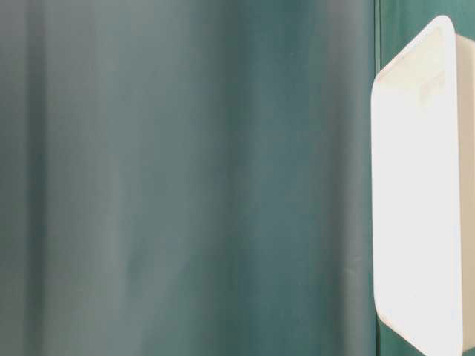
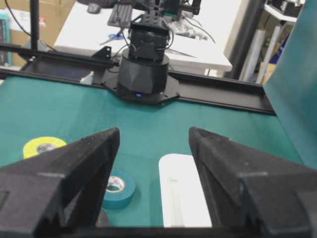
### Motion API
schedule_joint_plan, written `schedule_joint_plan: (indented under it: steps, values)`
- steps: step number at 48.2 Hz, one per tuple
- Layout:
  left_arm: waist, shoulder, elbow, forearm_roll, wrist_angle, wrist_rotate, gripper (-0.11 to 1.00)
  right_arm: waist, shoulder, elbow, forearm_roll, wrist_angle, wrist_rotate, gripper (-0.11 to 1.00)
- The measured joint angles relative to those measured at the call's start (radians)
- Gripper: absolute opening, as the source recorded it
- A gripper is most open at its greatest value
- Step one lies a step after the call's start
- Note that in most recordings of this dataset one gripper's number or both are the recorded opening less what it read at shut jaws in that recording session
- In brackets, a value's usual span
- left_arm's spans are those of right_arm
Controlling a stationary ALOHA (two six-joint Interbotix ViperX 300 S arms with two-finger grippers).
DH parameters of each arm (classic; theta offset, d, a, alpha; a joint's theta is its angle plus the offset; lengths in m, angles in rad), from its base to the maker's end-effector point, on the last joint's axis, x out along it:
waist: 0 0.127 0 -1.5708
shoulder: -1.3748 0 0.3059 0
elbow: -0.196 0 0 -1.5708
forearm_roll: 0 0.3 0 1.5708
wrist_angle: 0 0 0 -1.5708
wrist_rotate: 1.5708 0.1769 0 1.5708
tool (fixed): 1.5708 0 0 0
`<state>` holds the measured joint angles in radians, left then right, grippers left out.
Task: Put the tape alternately from left to right into the white case.
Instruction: 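Raise both grippers from rest and open them over the table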
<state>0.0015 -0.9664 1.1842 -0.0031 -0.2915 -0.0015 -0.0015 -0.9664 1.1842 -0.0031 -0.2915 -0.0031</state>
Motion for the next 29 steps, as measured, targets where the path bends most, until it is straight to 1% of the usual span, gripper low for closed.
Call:
schedule_joint_plan:
  steps: [1, 2, 5, 7, 9, 12, 25, 29]
  values:
    - [0.0, 0.0, 0.0, 0.0, 0.002, 0.0, 0.24, 0.0, 0.0, 0.0, 0.0, 0.0, 0.003, 0.24]
    - [0.0, -0.002, 0.002, -0.003, -0.002, 0.003, 0.21, 0.0, 0.0, 0.0, 0.0, 0.002, 0.005, 0.22]
    - [-0.003, -0.009, 0.011, -0.014, -0.009, -0.005, 0.09, -0.002, 0.0, 0.0, -0.002, 0.002, 0.008, 0.09]
    - [-0.003, -0.014, 0.015, -0.018, -0.011, -0.005, 0.03, -0.003, 0.0, 0.0, -0.002, 0.005, 0.008, 0.03]
    - [-0.003, -0.018, 0.018, -0.018, -0.011, -0.008, 0.02, -0.005, -0.002, 0.0, -0.003, 0.011, 0.008, -0.03]
    - [-0.005, -0.025, 0.023, -0.02, -0.011, -0.006, 0.02, -0.005, -0.005, 0.0, -0.002, 0.015, 0.008, -0.08]
    - [-0.009, -0.026, 0.026, -0.021, -0.011, -0.006, 0.02, -0.008, -0.005, 0.014, -0.003, 0.023, 0.011, -0.09]
    - [-0.009, -0.026, 0.025, -0.021, -0.011, -0.006, 0.02, -0.009, 0.0, 0.014, -0.003, 0.023, 0.011, -0.05]
